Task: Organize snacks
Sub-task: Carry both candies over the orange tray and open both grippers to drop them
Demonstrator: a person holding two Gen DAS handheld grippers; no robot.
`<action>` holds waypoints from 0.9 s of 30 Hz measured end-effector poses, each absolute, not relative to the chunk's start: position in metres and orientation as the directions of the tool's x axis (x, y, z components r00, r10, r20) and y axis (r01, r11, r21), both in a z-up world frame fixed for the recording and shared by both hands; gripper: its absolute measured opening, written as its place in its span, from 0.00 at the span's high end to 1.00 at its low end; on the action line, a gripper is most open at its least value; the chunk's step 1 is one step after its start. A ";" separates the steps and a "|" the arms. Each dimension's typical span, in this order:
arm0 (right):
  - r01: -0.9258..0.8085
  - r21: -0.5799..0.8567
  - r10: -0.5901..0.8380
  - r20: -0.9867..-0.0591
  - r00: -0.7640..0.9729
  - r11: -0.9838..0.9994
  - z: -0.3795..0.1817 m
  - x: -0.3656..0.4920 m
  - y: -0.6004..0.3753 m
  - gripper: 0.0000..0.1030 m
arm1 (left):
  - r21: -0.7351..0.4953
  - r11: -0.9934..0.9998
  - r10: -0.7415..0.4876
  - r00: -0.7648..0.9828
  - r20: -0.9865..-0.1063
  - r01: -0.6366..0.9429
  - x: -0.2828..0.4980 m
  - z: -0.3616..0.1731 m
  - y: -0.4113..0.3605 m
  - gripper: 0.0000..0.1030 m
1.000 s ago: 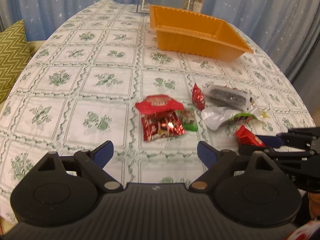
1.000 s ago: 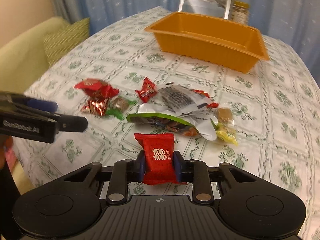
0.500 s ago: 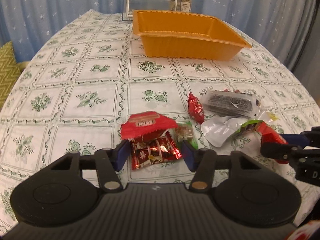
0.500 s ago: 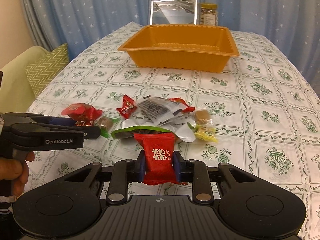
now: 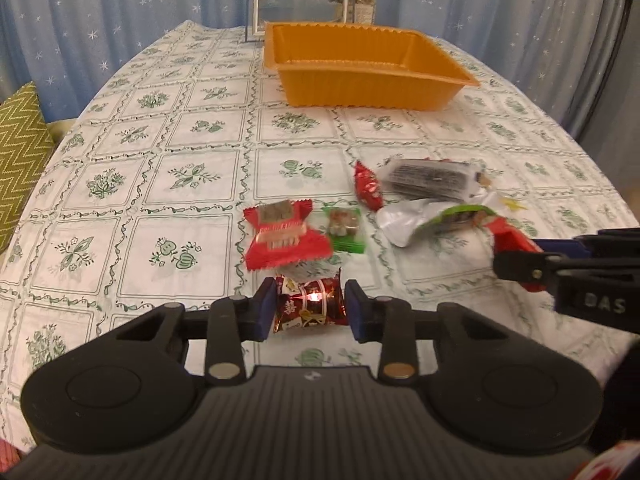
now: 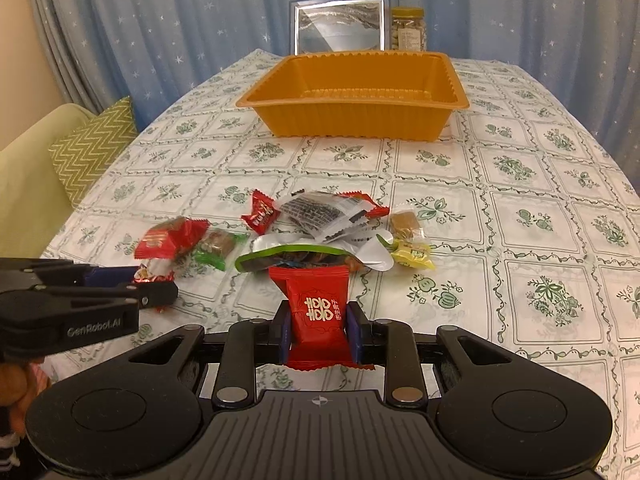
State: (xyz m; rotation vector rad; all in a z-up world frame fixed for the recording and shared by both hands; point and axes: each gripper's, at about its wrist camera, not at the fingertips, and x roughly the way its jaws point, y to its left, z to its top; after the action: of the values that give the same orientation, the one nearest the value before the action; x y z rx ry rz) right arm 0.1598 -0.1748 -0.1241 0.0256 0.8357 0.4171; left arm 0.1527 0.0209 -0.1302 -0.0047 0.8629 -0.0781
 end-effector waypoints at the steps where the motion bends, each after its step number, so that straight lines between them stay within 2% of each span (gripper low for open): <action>1: -0.349 0.185 0.370 -0.712 0.597 0.919 -0.122 0.158 -0.175 0.73 | -0.038 0.997 -0.075 0.650 -0.756 0.070 0.150 -0.127 0.020 0.68; 13: -0.321 0.154 0.340 -0.652 0.678 0.934 -0.079 0.170 -0.184 0.73 | -0.060 0.991 -0.129 0.723 -0.678 0.120 0.173 -0.070 0.003 0.68; 19: -0.301 0.142 0.323 -0.612 0.722 0.943 -0.054 0.214 -0.194 0.73 | -0.094 0.981 -0.189 0.750 -0.633 0.168 0.223 -0.045 -0.008 0.68; 27: -0.295 0.111 0.303 -0.578 0.757 0.949 -0.034 0.302 -0.194 0.73 | -0.075 0.981 -0.187 0.774 -0.605 0.178 0.306 -0.034 -0.014 0.68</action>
State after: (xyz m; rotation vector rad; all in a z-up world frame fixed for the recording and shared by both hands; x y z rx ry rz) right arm 0.3022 -0.1937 -0.0344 0.0134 0.6324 0.3260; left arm 0.3065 -0.0139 -0.0343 -0.0138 0.6571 -0.1979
